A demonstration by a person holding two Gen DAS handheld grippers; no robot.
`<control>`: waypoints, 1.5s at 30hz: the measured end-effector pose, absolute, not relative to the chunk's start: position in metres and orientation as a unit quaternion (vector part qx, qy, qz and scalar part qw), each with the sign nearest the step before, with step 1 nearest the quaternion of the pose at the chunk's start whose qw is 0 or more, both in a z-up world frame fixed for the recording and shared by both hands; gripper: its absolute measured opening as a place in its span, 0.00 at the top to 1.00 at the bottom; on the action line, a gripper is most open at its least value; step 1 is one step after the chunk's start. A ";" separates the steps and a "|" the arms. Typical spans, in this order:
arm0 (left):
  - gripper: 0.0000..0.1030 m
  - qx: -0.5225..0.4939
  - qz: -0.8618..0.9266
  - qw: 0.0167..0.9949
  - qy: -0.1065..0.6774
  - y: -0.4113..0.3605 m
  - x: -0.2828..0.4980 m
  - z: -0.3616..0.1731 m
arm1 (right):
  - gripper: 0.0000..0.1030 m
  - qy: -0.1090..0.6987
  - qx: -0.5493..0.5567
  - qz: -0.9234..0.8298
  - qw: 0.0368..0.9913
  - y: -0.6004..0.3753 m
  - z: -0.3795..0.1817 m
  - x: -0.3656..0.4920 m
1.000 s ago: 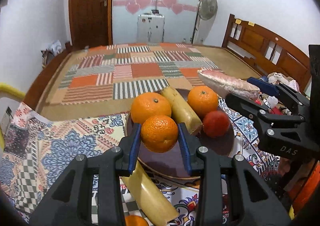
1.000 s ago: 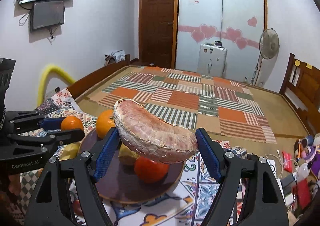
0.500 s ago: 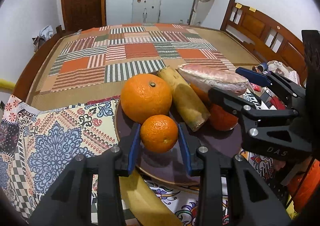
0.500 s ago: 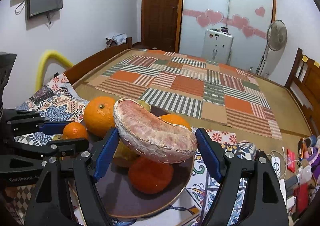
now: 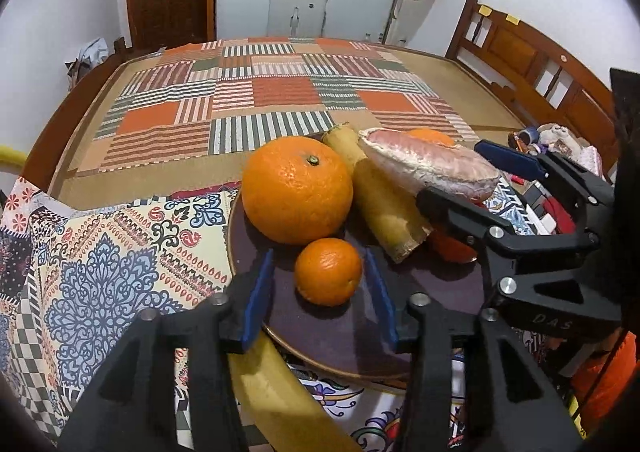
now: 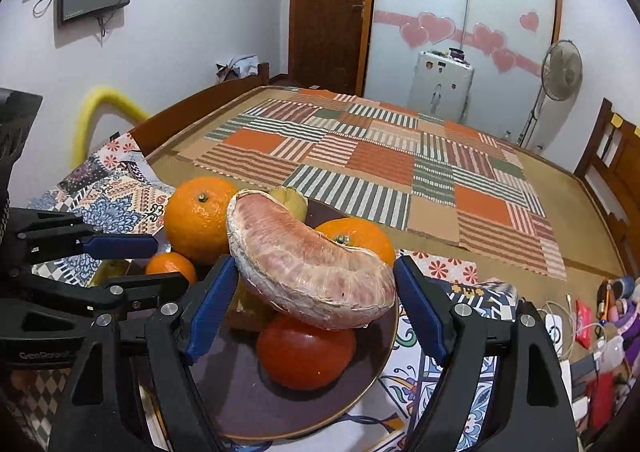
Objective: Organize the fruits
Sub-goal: 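Lower the pomelo segment onto the plate and open the right gripper, then move the right gripper to the yellow cylinder on the cloth and grasp it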
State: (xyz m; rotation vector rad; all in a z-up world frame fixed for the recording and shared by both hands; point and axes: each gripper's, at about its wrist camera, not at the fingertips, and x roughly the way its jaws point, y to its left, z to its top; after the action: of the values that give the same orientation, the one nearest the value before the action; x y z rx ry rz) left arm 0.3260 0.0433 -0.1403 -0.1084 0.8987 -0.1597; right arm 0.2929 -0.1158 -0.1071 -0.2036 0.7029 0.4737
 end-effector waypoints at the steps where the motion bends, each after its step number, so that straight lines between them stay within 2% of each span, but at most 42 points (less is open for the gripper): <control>1: 0.45 -0.054 -0.077 0.898 0.431 0.044 0.324 -0.139 | 0.24 0.339 -0.097 0.230 0.907 -0.116 -0.107 0.292; 18: 0.45 -0.032 -0.036 0.930 0.364 0.058 0.245 -0.087 | 0.24 0.283 -0.100 0.263 0.917 -0.112 -0.066 0.227; 22: 0.41 -0.034 -0.023 0.935 0.353 0.071 0.222 -0.080 | 0.24 0.275 -0.093 0.281 0.915 -0.106 -0.063 0.207; 34: 0.41 -0.036 0.001 0.930 0.366 0.104 0.176 -0.103 | 0.24 0.342 -0.091 0.328 0.876 -0.059 -0.119 0.195; 35: 0.41 -0.036 0.001 0.930 0.366 0.106 0.174 -0.106 | 0.27 0.347 -0.094 0.329 0.873 -0.054 -0.124 0.195; 38: 0.41 -0.040 0.002 0.930 0.366 0.111 0.169 -0.113 | 0.46 0.371 -0.101 0.339 0.859 -0.042 -0.137 0.198; 45: 0.41 -0.064 -0.007 0.927 0.371 0.120 0.159 -0.128 | 0.47 0.389 -0.099 0.348 0.847 -0.033 -0.141 0.204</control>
State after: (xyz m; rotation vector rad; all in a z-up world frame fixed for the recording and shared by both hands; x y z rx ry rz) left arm 0.1595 0.1197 -0.1278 -0.1302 0.7599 -0.0137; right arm 0.2043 -0.0331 -0.1412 -0.2078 0.8208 0.7331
